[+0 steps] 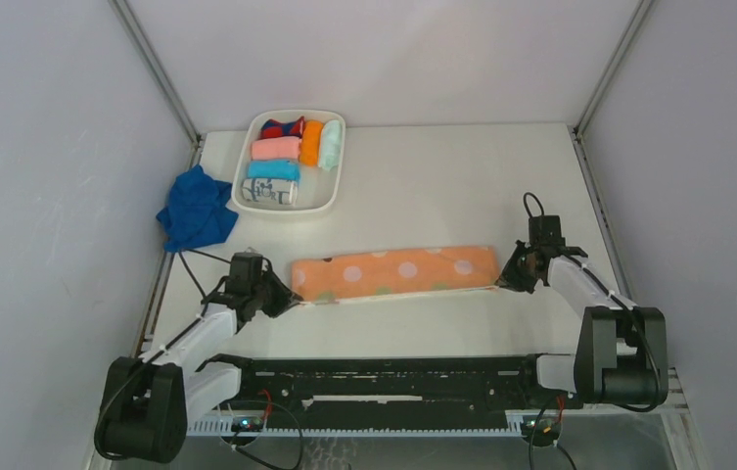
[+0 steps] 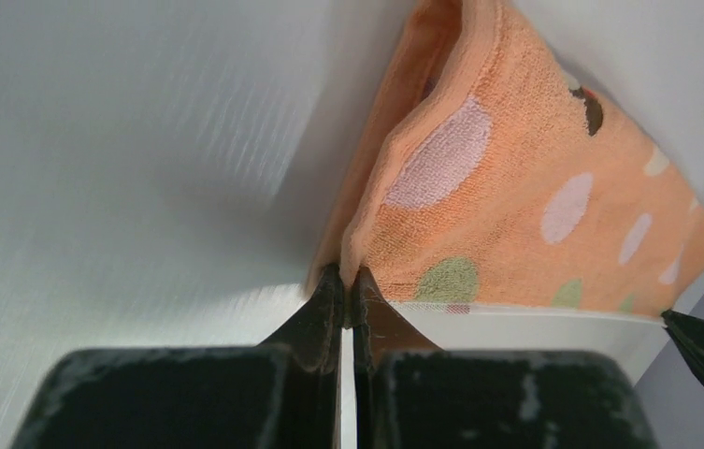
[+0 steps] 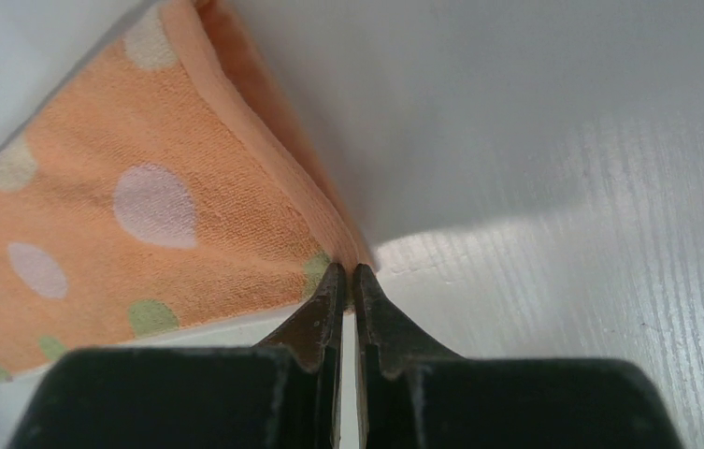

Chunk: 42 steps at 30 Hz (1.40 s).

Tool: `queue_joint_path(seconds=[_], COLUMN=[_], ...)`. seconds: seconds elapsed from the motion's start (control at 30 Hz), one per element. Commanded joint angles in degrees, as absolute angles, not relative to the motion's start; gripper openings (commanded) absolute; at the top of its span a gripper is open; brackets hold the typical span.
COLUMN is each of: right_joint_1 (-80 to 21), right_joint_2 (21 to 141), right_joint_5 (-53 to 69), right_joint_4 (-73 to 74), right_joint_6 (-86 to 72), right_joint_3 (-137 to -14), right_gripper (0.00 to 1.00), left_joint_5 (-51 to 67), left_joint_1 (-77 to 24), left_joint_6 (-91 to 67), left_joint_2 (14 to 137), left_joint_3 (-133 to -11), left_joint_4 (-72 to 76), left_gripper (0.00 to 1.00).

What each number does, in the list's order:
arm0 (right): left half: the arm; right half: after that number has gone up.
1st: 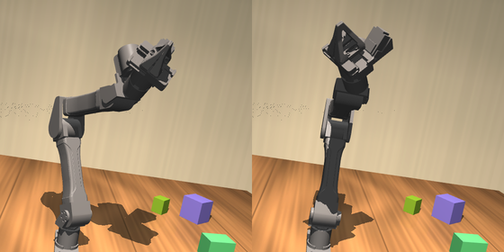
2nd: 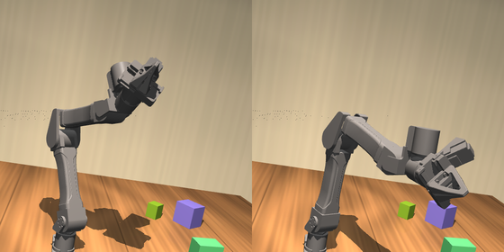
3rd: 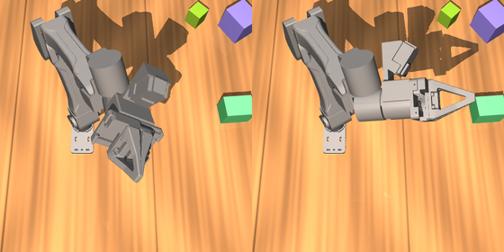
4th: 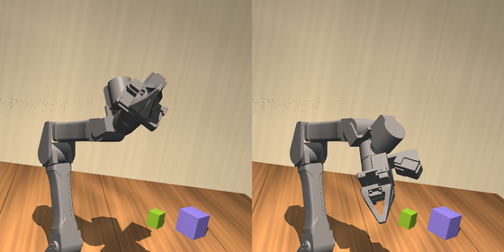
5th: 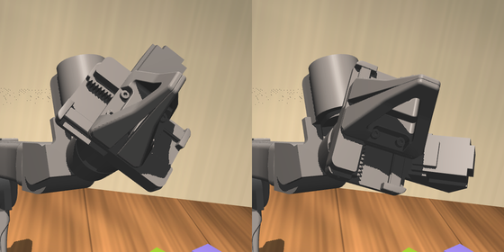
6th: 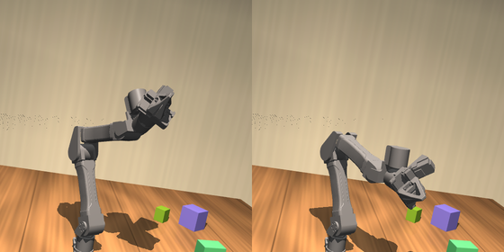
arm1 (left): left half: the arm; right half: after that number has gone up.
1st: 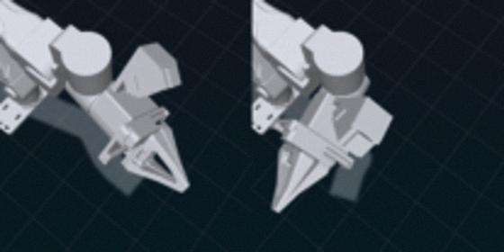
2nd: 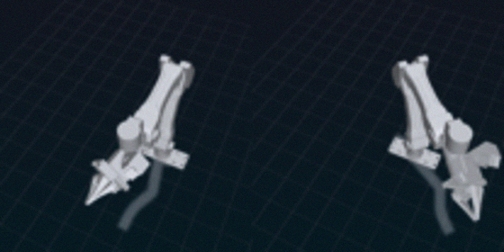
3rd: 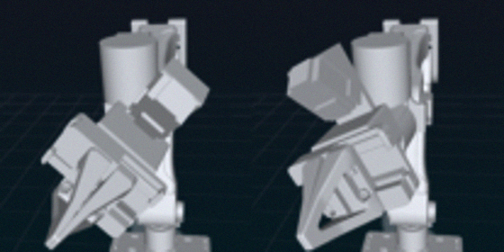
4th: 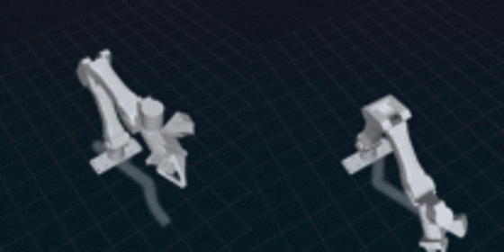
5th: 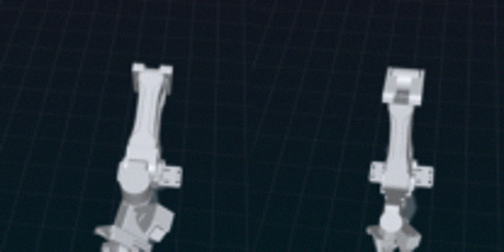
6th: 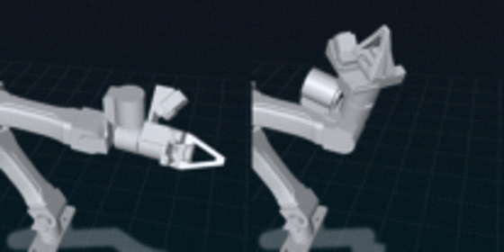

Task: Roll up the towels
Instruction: Fold the towel at the center of the board.

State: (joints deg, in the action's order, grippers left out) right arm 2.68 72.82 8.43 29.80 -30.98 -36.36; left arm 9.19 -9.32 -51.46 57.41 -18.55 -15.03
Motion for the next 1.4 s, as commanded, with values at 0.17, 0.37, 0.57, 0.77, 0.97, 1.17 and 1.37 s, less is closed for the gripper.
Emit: queue_joint_path(seconds=[0.17,0.37,0.57,0.77,0.97,1.17,1.37], right_joint_1=[3.52,3.52,3.48,3.28,2.54,1.55,0.71], right_joint_2=[76.46,78.14,78.33,76.31,72.93,69.48,65.35], right_joint_5=[6.01,5.81,5.80,6.42,6.54,5.64,5.32], right_joint_4=[24.50,24.71,24.32,25.59,27.38,30.35,31.57], right_joint_6=[-32.28,-32.22,-32.17,-32.18,-31.98,-31.55,-30.17], right_joint_3=[-35.88,-35.63,-35.51,-35.55,-35.76,-36.92,-38.24], right_gripper=[0.00,0.00,0.06,0.12,0.24,0.30,0.35], left_joint_5=[6.10,5.72,5.49,4.53,3.74,3.28,1.63], left_joint_1=[-10.16,-10.28,-10.76,-11.00,-11.00,-11.03,-11.06], left_joint_6=[-52.25,-51.77,-51.59,-51.43,-51.24,-51.11,-50.03], left_joint_2=[59.71,60.40,60.11,57.31,54.02,51.23,50.10], left_joint_3=[-16.95,-17.22,-17.55,-17.96,-19.00,-19.82,-21.67], left_joint_4=[-10.74,-11.05,-11.61,-14.43,-17.54,-19.87,-23.13], left_gripper=[0.04,0.09,0.18,0.32,0.35,0.41,0.47])
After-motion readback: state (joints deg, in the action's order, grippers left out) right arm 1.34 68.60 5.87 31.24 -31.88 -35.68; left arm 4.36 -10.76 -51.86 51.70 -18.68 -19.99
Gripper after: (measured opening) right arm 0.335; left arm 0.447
